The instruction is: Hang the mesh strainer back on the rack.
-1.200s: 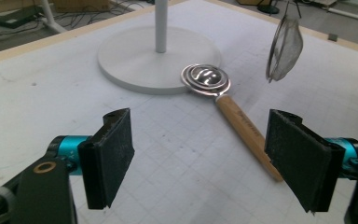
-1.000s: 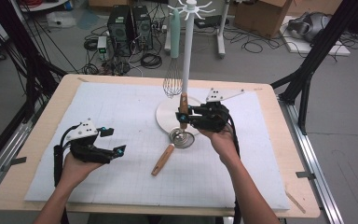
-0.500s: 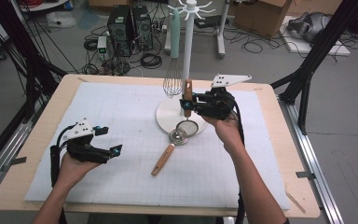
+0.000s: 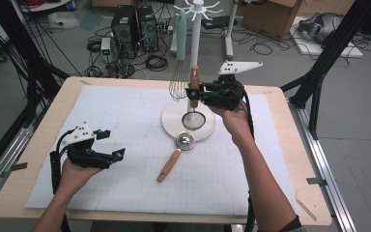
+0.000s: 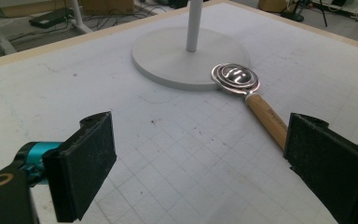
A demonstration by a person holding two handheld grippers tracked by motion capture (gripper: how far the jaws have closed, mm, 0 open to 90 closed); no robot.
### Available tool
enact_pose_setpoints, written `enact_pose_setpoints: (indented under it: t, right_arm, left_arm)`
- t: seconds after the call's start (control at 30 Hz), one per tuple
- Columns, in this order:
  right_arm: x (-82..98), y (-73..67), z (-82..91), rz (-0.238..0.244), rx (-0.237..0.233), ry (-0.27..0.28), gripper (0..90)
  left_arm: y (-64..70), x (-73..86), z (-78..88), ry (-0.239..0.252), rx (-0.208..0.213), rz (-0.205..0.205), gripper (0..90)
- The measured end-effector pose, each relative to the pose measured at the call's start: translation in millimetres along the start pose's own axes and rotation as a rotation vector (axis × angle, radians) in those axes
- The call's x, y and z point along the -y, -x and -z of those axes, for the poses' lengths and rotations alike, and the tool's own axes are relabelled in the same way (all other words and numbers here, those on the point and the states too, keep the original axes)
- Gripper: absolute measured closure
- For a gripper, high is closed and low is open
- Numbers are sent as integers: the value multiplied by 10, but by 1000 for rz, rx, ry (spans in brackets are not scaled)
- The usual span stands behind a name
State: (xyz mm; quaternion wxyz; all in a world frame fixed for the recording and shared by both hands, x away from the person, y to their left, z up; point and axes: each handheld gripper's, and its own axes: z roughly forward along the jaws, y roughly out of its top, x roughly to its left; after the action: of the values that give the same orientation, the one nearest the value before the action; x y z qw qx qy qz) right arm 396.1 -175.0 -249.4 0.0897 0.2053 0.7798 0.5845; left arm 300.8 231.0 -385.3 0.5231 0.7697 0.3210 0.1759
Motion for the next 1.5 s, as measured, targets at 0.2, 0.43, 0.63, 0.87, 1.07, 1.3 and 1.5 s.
enact_pose_setpoints:
  t: [0.2, 0.43, 0.63, 0.87, 1.07, 1.3, 1.5]
  right_arm:
    - [-134, 27, 2, 2, 19, 10, 706]
    - [-308, 43, -13, 5, 36, 14, 706]
    - [-459, 66, -11, 11, 56, 19, 706]
    - [-616, 84, -2, 18, 84, 17, 706]
    - [-756, 78, 16, 23, 101, 23, 706]
    - [-903, 27, 24, 37, 112, 31, 706]
    - [-983, 43, 23, 37, 145, 24, 706]
  left_arm:
    - [-3, -7, 15, 9, -4, -2, 94]
    - [-24, -3, 32, 7, -4, 3, 94]
    - [-36, -4, 48, 10, -11, 5, 94]
    - [-36, 1, 42, 13, -10, 7, 94]
    - [-41, -3, 53, 16, -12, 8, 94]
    - [-45, -2, 58, 19, -17, 14, 94]
    - [-44, -4, 63, 20, -16, 16, 94]
